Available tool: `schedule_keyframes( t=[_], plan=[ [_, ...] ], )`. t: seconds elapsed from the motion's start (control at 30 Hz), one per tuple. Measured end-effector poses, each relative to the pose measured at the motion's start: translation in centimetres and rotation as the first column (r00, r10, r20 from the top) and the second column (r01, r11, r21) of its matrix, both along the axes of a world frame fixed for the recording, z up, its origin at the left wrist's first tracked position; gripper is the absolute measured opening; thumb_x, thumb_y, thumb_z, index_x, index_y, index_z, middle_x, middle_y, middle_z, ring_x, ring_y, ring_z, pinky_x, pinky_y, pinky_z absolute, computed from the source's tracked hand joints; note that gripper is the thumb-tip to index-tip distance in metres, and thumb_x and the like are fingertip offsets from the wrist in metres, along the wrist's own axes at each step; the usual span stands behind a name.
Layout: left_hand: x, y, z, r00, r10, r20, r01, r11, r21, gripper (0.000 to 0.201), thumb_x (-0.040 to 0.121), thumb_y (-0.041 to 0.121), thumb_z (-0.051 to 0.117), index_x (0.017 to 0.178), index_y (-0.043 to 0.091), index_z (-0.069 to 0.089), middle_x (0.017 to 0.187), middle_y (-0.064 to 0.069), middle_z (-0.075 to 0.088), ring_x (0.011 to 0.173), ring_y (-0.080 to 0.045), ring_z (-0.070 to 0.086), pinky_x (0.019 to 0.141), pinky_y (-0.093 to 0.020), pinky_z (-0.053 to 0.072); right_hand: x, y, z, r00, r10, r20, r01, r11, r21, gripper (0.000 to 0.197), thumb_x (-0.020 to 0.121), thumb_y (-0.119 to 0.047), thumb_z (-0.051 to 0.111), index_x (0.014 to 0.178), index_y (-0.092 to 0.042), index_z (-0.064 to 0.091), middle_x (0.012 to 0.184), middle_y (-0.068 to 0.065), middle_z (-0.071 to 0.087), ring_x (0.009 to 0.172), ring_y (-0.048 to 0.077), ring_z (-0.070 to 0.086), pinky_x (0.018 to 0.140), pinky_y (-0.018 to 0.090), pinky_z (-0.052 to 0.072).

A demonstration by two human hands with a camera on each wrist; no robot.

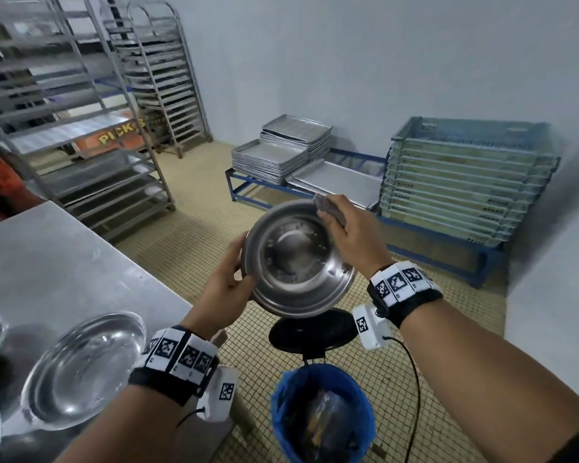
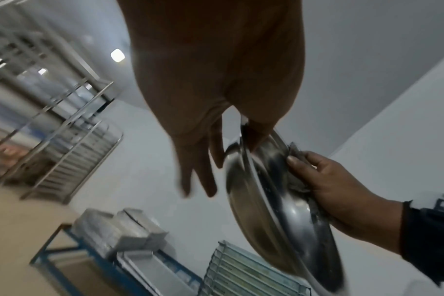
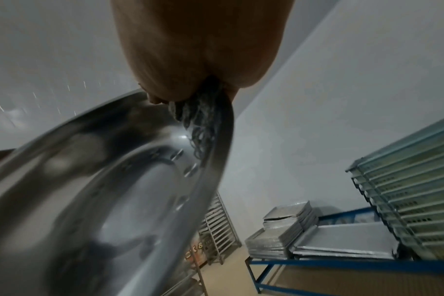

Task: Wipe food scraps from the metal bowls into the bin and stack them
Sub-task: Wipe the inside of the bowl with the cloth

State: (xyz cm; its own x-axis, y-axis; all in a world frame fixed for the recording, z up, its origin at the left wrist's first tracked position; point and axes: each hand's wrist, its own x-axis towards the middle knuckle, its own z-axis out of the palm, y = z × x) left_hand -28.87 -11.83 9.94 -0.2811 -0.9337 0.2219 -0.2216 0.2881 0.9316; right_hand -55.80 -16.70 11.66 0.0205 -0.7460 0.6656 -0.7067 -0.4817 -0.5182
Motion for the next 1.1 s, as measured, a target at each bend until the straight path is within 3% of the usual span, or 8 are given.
schedule_keyframes(
  t=[0.17,0.3,0.47,0.63,0.77,0.87,1.0,1.1],
  plan=[
    [0.4,-3.3,3.0,0.975,-0.043,0.219,0.084,0.98,-0.182,0.052,0.105,0.015,0.061,0.134,0.057,0.05,0.107,0.013,0.074,0.093,-0.012,0.076,0.08,-0.044,0.065,1.3,0.4,0.9,0.985,0.027,-0.173,-0.039,0.997,-0.061,0.035,0.104,-0.042,0.049,0.127,-0.019,0.062,0.095,-0.001,0.072,0.076,0.013,0.063,0.073,0.033,0.057],
    [-0.7,-5.5,4.3,0.989,-0.012,0.146,0.048,0.969,-0.242,0.031,0.107,0.021,0.06,0.135,0.034,0.064,0.112,0.008,0.076,0.1,-0.015,0.075,0.089,-0.047,0.062,1.9,0.3,1.9,0.988,-0.013,-0.154,0.0,0.997,-0.081,0.036,0.105,-0.043,0.049,0.131,-0.021,0.058,0.101,0.0,0.073,0.079,0.017,0.069,0.072,0.033,0.057],
    [-1.0,-6.0,4.1,0.994,0.11,-0.004,-0.108,0.958,-0.264,0.028,0.108,0.02,0.057,0.132,0.031,0.066,0.103,0.01,0.076,0.091,-0.005,0.073,0.077,-0.018,0.058,1.4,0.7,0.5,0.992,-0.119,0.03,0.121,0.99,-0.069,0.031,0.108,-0.036,0.049,0.133,-0.02,0.057,0.085,-0.01,0.067,0.066,0.0,0.06,0.058,0.019,0.05],
    [-2.8,-5.9,3.4,0.997,0.02,0.068,0.003,0.945,-0.326,0.03,0.107,0.016,0.059,0.134,0.027,0.066,0.111,0.013,0.075,0.104,-0.005,0.072,0.09,-0.028,0.058,2.2,0.0,2.8,0.956,-0.13,-0.262,0.082,0.979,-0.187,0.04,0.105,-0.043,0.046,0.134,-0.02,0.059,0.115,0.002,0.068,0.097,0.017,0.064,0.079,0.03,0.052],
    [-2.4,-6.0,4.0,0.97,0.143,-0.194,-0.195,0.94,-0.281,0.025,0.107,0.019,0.059,0.125,0.034,0.067,0.105,0.01,0.076,0.096,-0.009,0.073,0.078,-0.022,0.056,0.5,-0.1,1.8,0.992,-0.118,0.045,0.12,0.992,-0.041,0.038,0.106,-0.037,0.049,0.137,-0.017,0.056,0.106,-0.001,0.07,0.083,0.006,0.066,0.073,0.023,0.053],
    [-2.6,-5.4,3.6,0.975,0.169,-0.143,-0.206,0.931,-0.302,0.026,0.108,0.023,0.056,0.131,0.035,0.061,0.106,0.015,0.074,0.095,-0.001,0.07,0.074,-0.015,0.054,0.4,0.0,0.7,0.967,-0.16,0.197,0.151,0.987,0.056,0.036,0.106,-0.035,0.051,0.136,-0.016,0.057,0.095,-0.004,0.071,0.074,0.008,0.068,0.064,0.026,0.057],
    [-2.3,-5.9,4.3,0.994,0.074,0.083,-0.046,0.955,-0.292,0.024,0.108,0.023,0.057,0.126,0.037,0.059,0.096,0.008,0.074,0.079,-0.007,0.073,0.065,-0.022,0.057,-0.3,-0.4,2.3,0.993,-0.101,-0.065,0.097,0.994,-0.057,0.037,0.105,-0.039,0.049,0.134,-0.019,0.059,0.087,-0.005,0.072,0.062,0.007,0.062,0.061,0.031,0.059],
    [-2.4,-6.5,5.7,0.978,-0.021,0.209,0.084,0.952,-0.295,0.028,0.106,0.021,0.06,0.129,0.036,0.065,0.105,0.016,0.075,0.095,-0.001,0.072,0.079,-0.019,0.056,0.1,-0.4,3.4,0.948,-0.057,-0.312,0.019,0.992,-0.123,0.036,0.104,-0.039,0.049,0.135,-0.022,0.06,0.096,0.0,0.075,0.074,0.017,0.069,0.07,0.033,0.059]
  ],
)
